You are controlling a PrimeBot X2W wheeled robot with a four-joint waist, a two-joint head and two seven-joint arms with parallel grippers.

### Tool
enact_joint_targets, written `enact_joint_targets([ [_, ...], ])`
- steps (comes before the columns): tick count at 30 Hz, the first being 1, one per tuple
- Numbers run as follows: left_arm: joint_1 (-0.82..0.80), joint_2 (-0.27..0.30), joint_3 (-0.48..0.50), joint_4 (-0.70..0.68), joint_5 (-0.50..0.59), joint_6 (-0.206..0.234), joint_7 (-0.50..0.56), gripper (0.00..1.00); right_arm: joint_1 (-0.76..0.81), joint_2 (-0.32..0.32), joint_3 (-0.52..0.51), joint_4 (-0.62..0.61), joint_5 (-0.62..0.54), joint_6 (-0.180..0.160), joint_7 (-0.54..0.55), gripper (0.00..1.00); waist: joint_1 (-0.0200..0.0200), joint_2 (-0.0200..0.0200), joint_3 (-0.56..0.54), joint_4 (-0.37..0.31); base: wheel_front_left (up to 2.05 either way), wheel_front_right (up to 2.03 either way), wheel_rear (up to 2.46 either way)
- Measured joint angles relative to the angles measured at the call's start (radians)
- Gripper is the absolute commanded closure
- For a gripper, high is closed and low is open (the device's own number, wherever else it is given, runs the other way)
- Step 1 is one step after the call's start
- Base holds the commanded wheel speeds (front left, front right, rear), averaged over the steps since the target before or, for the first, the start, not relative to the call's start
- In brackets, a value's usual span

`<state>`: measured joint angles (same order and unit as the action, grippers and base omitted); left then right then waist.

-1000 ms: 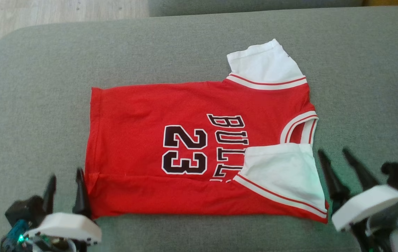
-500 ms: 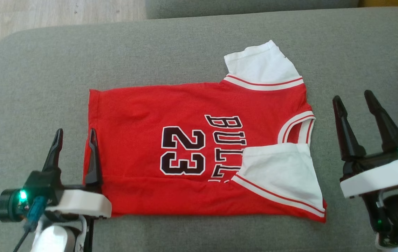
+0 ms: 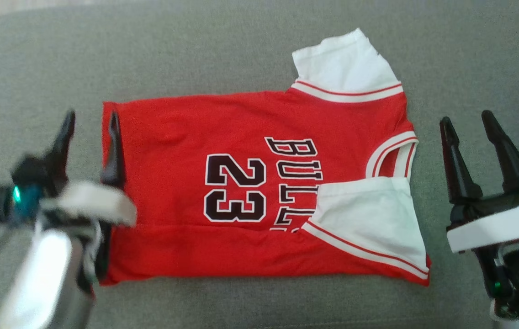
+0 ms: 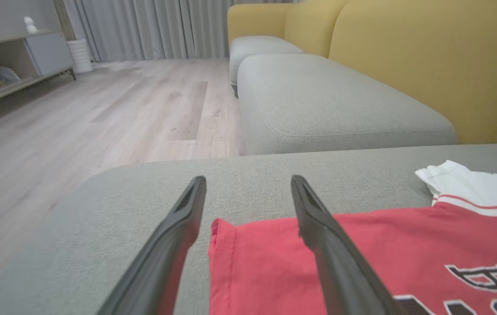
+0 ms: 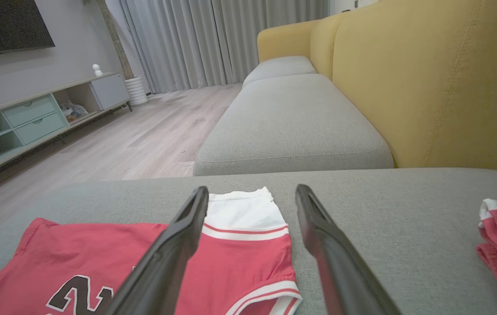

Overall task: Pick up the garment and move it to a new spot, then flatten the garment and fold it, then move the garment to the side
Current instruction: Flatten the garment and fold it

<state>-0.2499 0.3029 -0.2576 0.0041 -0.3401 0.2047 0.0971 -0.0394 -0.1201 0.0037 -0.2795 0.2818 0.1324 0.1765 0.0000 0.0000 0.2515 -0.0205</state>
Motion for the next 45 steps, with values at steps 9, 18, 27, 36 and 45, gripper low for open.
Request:
enact_joint_targets([
  [9, -0.33, 0.031, 0.005, 0.338, -0.13, -0.15, 0.214, 0.0, -0.059, 0.006, 0.017, 0.006, 0.021, 0.0, 0.008, 0.0, 0.0002, 0.0, 0.106, -0.027, 0.0, 0.0, 0.0],
  [18, -0.464, 0.052, 0.013, 0.607, -0.216, -0.209, 0.436, 0.0, -0.079, 0.005, 0.018, 0.059, 0.046, 0.0, 0.002, 0.0, 0.0, 0.0, 0.149, -0.064, 0.0, 0.0, 0.0],
  [27, -0.503, 0.069, -0.015, 0.624, -0.229, -0.249, 0.531, 1.0, -0.14, -0.04, -0.012, 0.137, 0.07, 0.0, 0.004, 0.0, 0.0, 0.0, 0.137, -0.055, 0.0, 0.0, 0.0],
  [36, -0.513, 0.032, -0.047, 0.612, -0.212, -0.25, 0.451, 1.0, -0.432, -0.154, 0.027, 0.42, 0.177, 0.0, 0.018, 0.0, 0.0, 0.0, 0.146, -0.007, 0.0, 0.0, 0.0],
  [45, -0.622, -0.068, -0.098, 0.616, -0.206, -0.273, 0.4, 1.0, -0.764, -0.237, 0.199, 0.78, 0.277, 0.0, 0.109, 0.0, 0.0001, 0.0, 0.208, 0.096, 0.0, 0.0, 0.0],
])
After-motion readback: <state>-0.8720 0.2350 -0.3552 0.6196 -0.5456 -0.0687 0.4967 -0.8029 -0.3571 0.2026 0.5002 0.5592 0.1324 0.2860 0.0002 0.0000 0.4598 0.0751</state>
